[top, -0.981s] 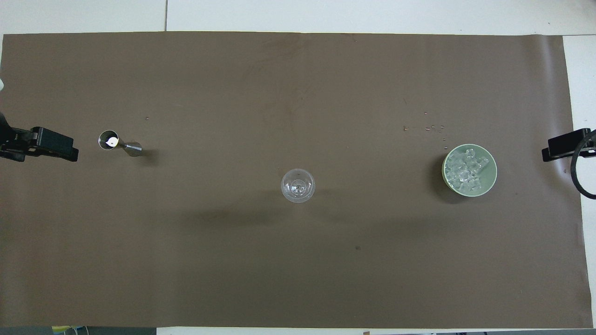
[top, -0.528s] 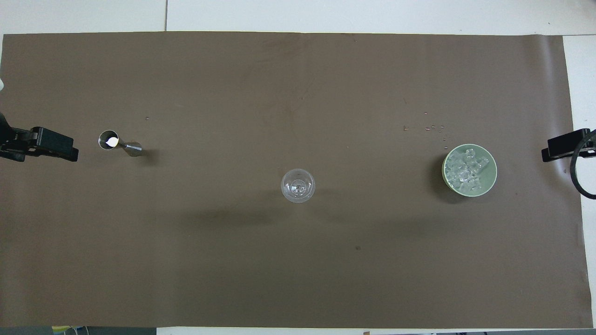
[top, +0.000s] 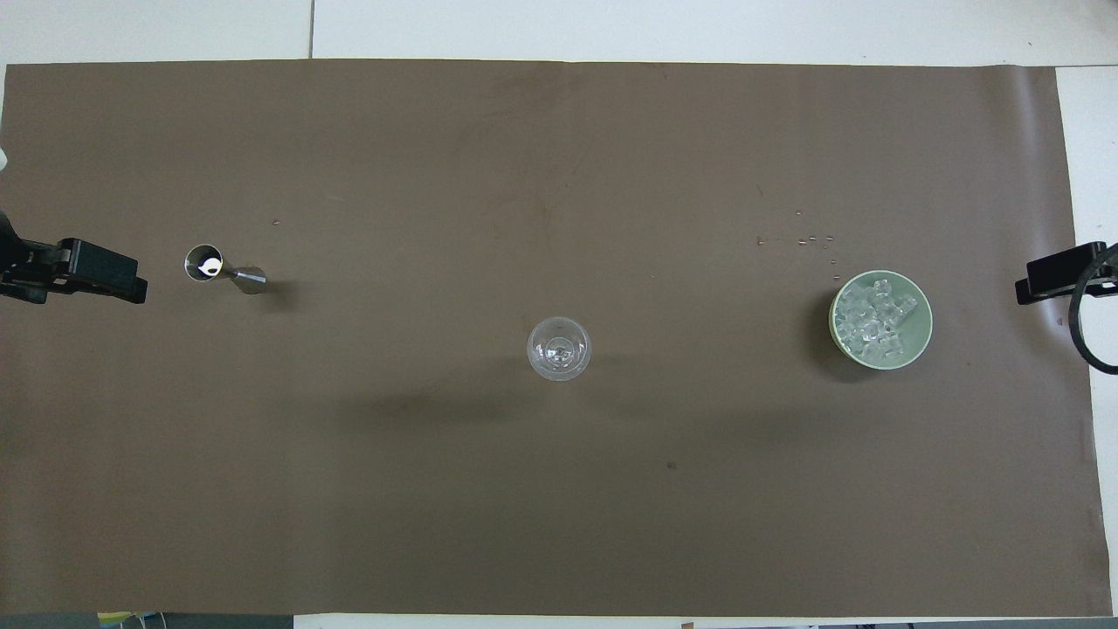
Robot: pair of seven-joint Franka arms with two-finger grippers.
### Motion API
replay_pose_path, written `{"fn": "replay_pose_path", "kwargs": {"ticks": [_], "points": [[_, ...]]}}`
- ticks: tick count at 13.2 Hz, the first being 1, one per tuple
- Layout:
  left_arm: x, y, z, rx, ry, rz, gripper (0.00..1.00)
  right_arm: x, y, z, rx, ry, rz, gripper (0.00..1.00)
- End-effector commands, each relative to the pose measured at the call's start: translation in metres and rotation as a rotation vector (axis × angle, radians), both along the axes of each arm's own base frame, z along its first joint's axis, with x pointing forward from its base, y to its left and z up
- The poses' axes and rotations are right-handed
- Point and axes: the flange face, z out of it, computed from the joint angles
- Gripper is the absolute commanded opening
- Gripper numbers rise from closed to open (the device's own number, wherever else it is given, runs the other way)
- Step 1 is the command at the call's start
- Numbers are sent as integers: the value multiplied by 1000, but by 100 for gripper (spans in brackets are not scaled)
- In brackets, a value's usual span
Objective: Pour wine and add ice with both arms
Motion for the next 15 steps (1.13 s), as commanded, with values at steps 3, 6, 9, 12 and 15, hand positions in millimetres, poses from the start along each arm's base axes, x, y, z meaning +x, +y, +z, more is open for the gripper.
{"fn": "replay_pose_path", "kwargs": {"ticks": [3,6,9,12,15], "points": [[-10,11,-1,10,45,6,100,-5,-1,0,17,-4,1,100],[-9,16,1,10,44,20,100,-5,-2,0,17,-4,-1,100],[-6,13,2,7,18,0,100,-5,-1,0,17,-4,1,100],[-6,12,-1,5,21,5,100,-5,-1,0,16,-4,1,100],[3,9,0,8,-13,-8,100,-5,-1,0,16,-4,1,100]]}}
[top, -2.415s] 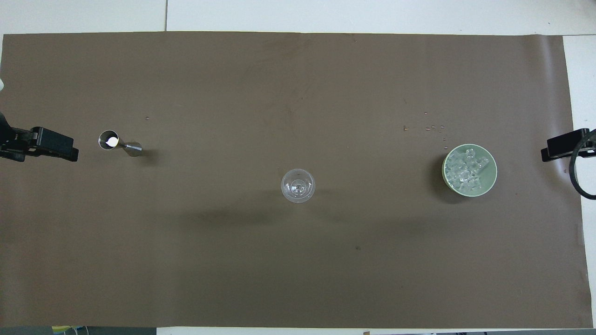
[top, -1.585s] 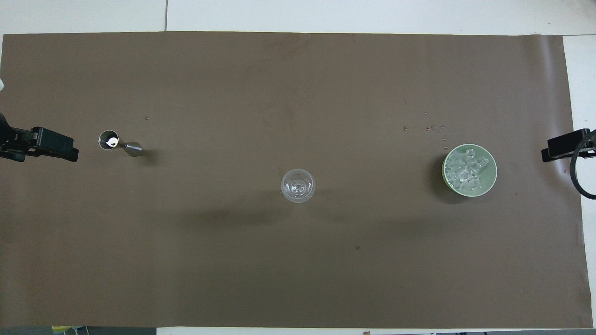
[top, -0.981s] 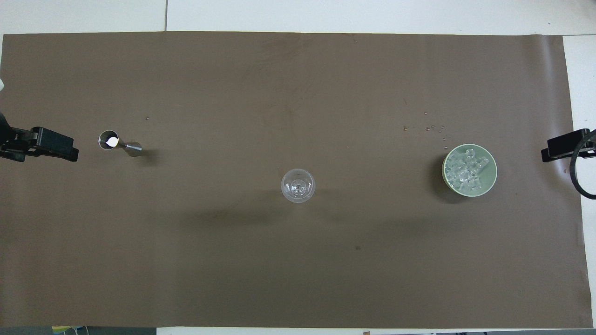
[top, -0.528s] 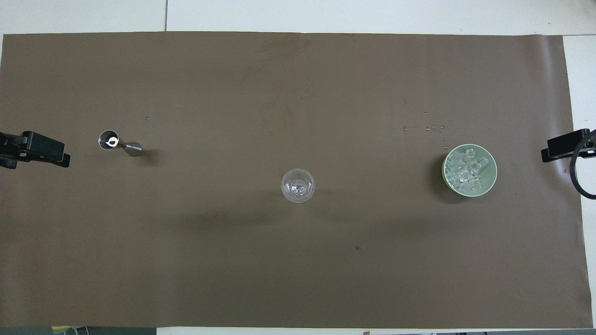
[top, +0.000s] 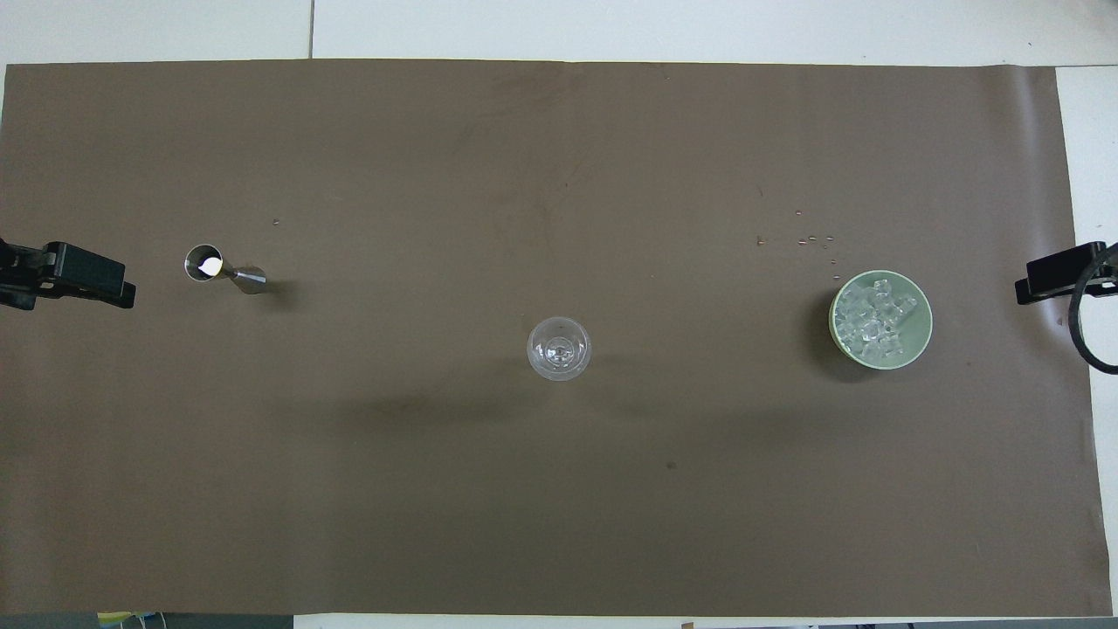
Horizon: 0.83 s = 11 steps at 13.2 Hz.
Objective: Pour wine and add ice with both arms
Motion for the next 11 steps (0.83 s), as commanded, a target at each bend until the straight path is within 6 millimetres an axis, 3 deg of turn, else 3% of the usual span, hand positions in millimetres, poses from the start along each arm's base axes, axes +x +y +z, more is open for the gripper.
{"fn": "replay_pose_path", "kwargs": {"ticks": [1,4,8,9,11], "points": [[8,-2,0,8,-17,-21,100,-5,-2,0,17,-4,-1,100],[36,-8,-8,0,-17,-29,100,-5,-2,0,15,-4,-1,100],[94,-9,-28,-4,8,-26,100,-5,-1,0,17,-4,1,100],[110,-8,-42,-4,11,-24,100,-5,-1,0,17,-4,1,100],[123,-8,-54,-3,-3,-23,100,-5,-1,0,17,-4,1,100]]}}
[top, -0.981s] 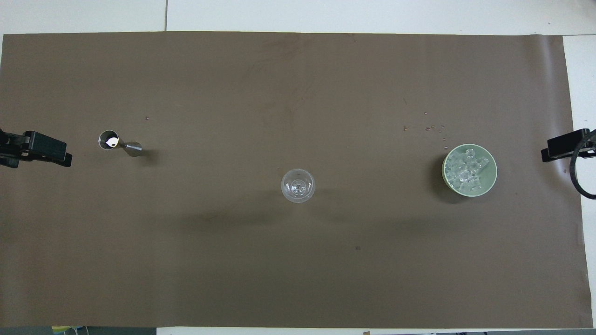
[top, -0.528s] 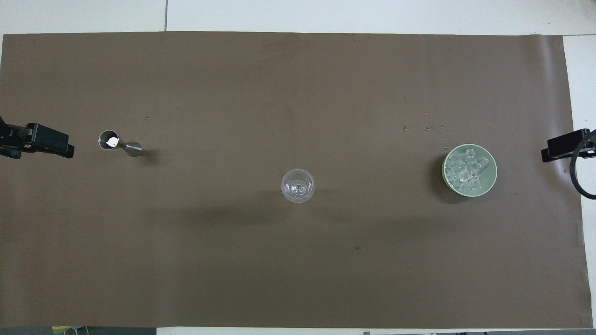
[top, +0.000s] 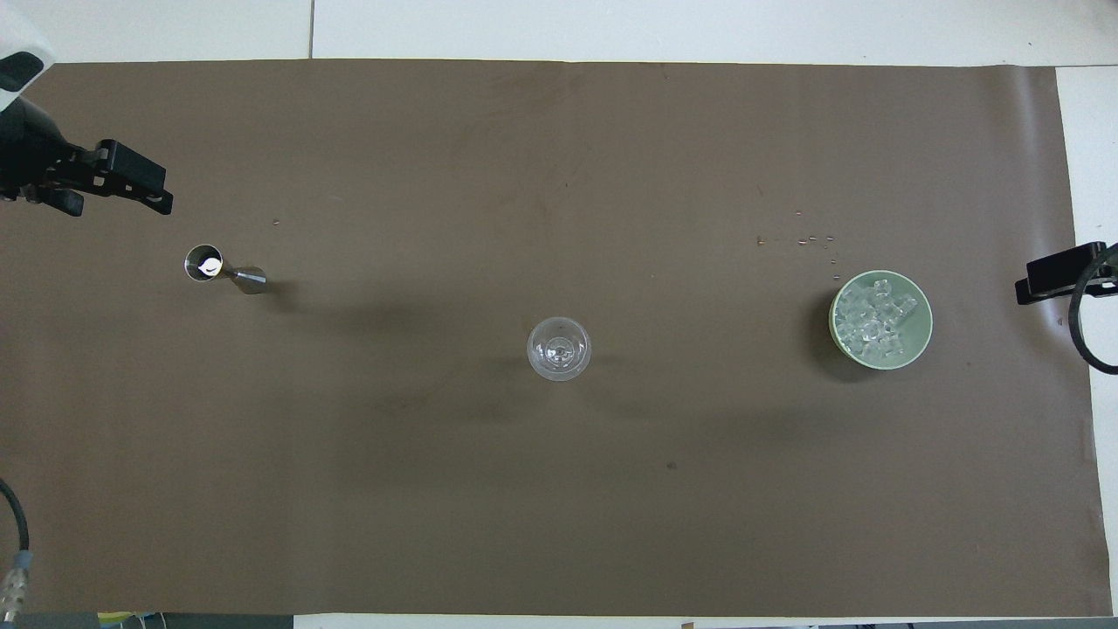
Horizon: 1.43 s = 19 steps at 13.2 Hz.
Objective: Pour wine and add ice with both arms
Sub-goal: 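Reach the open left gripper toward the small metal cup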
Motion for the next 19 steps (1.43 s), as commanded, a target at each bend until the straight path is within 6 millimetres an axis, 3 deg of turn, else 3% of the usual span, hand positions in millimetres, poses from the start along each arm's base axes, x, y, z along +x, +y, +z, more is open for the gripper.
{"fn": "replay_pose_path", "kwargs": {"ticks": [1,3,5,7,8,10,12,15,18,19], "points": [[14,-3,0,17,-1,-14,100,-5,-1,0,17,-4,1,100],[8,6,-6,11,30,92,100,-5,-1,0,17,-4,1,100],[-15,11,-20,48,109,284,100,-5,-2,0,15,-4,-1,100],[-24,15,-29,5,162,472,100,-5,-1,0,17,-4,1,100],[-27,37,-31,-69,199,604,100,-5,-2,0,17,-4,-1,100],[-29,45,-37,-101,254,729,100,-5,-1,0,17,-4,1,100],[-18,48,-57,-157,346,900,100,-5,-1,0,17,-4,1,100],[7,104,-88,-229,438,1186,100,-5,-2,0,17,-4,-1,100],[39,133,-125,-248,475,1337,100,-5,-2,0,17,-4,-1,100],[43,162,-142,-290,489,1396,100,-5,-1,0,17,-4,1,100]]}}
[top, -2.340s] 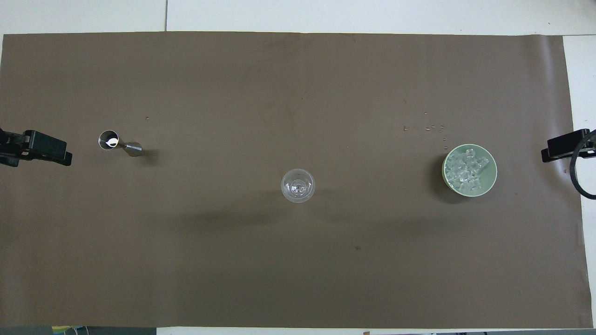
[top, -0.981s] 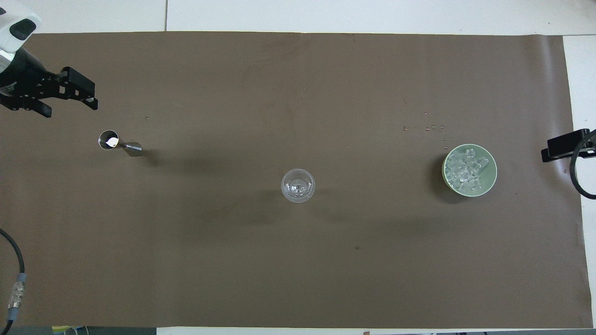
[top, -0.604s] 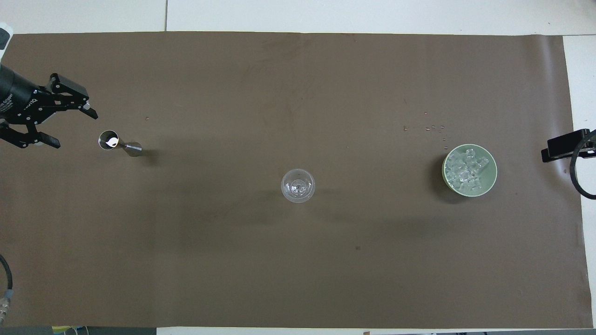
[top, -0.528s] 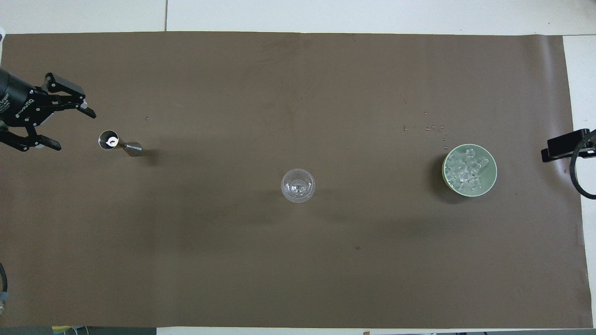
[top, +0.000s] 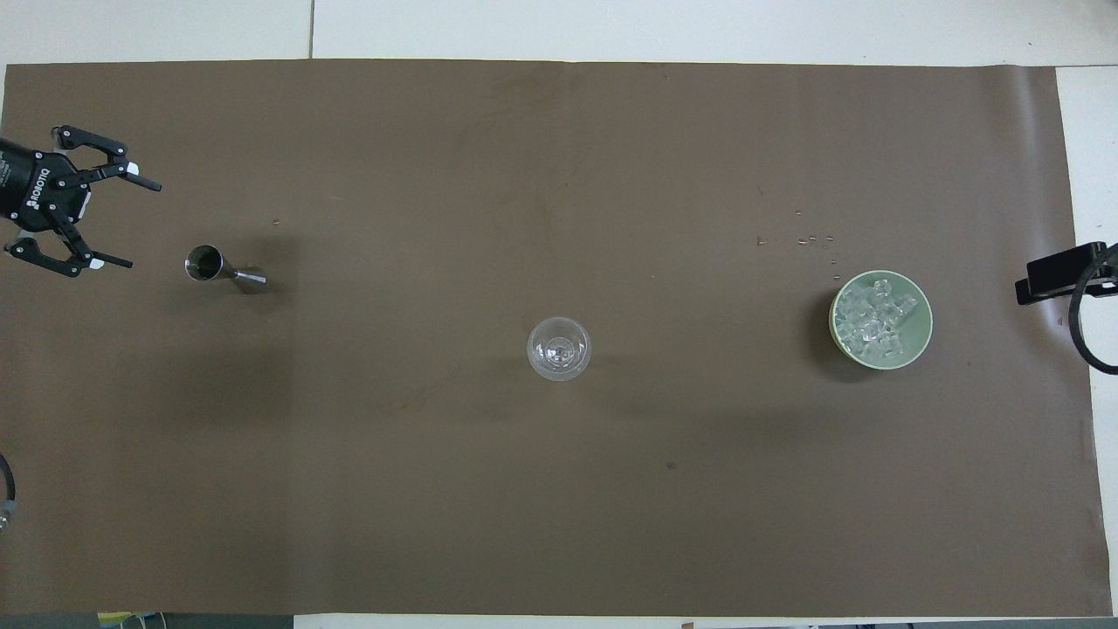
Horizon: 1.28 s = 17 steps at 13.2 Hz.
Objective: Pour wine and add ice with both arms
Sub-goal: 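Reach the open left gripper toward the small metal cup, then close the left gripper around the small metal cup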
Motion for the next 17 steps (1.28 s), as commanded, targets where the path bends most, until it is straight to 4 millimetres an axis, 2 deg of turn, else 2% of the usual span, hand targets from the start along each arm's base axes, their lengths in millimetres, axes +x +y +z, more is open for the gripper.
{"fn": "replay_pose_path", "kwargs": {"ticks": [1,3,4,5,6,9,12,15,17], "points": [[26,44,-37,-37,-1,148,100,-5,-1,0,17,-4,1,100],[27,60,-63,-38,-18,208,100,-5,-2,0,17,-4,-1,100],[20,95,-78,-69,-42,316,100,-5,-1,0,15,-4,1,100],[16,101,-92,-64,-43,350,100,-5,-2,0,15,-4,-1,100],[16,91,-96,-70,-39,349,100,-5,-1,0,17,-4,1,100],[-24,89,-126,-85,25,391,100,-5,-1,0,17,-4,1,100],[-49,74,-139,-130,69,372,100,-5,-1,0,15,-4,1,100],[-75,51,-152,-247,74,385,100,-5,-2,0,17,-4,-1,100],[-88,43,-151,-309,61,444,100,-5,-1,0,17,-4,1,100]]}}
